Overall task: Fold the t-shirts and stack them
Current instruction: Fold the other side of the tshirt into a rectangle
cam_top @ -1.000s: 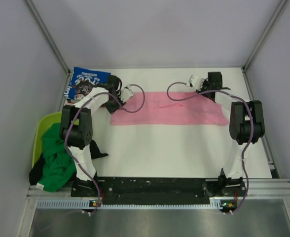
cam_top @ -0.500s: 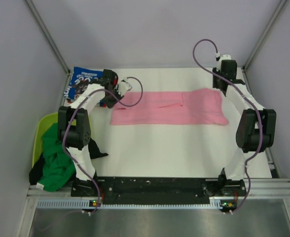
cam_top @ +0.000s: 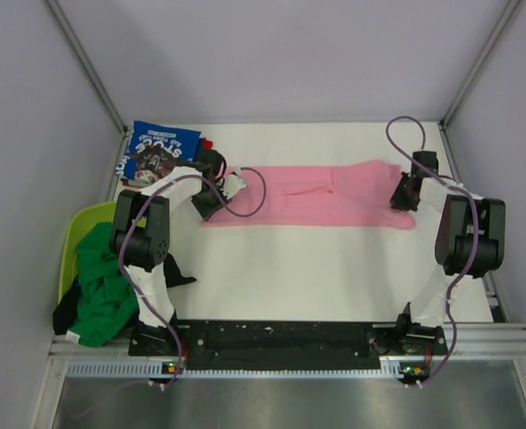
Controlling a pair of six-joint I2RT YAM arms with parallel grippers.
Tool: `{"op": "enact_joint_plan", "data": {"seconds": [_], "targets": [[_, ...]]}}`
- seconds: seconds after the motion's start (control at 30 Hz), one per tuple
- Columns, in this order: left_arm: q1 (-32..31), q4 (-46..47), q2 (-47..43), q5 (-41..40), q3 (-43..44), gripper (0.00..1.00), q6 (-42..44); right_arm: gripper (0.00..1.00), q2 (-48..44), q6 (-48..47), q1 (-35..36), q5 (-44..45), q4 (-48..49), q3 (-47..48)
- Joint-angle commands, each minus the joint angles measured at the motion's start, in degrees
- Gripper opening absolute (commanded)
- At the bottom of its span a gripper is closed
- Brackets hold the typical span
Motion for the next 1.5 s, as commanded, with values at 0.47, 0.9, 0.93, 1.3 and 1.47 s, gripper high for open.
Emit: {"op": "enact_joint_plan", "data": {"seconds": [0.47,0.9,0.93,1.3,1.47], "targets": [[0.37,3.1,-3.16,-3.84,-9.48,0.33,1.54,0.1,-20.41,2.97,-1.09,9.68,-5.26,-7.24],[0.37,1.88,-4.48,-4.37,-11.32,0.34,1.89,0.0,-16.92,9.57,-12.23,-8.16,6.79,-22.64],[0.37,1.09,-4.83,-3.84,-11.32,0.34,1.71,0.0,-16.04,9.04,-12.24,-8.5,6.36,-21.59],[1.6,-13.95,-18.46,13.22,0.79,0.59,7.6,0.0,-17.87,7.01,-13.82,-3.32,1.52,-10.52],[1.69,-11.05,-6.44,8.12,10.88,0.49,3.48,0.0,-19.98,8.16,-12.42,-8.24,1.34,-8.92]]}}
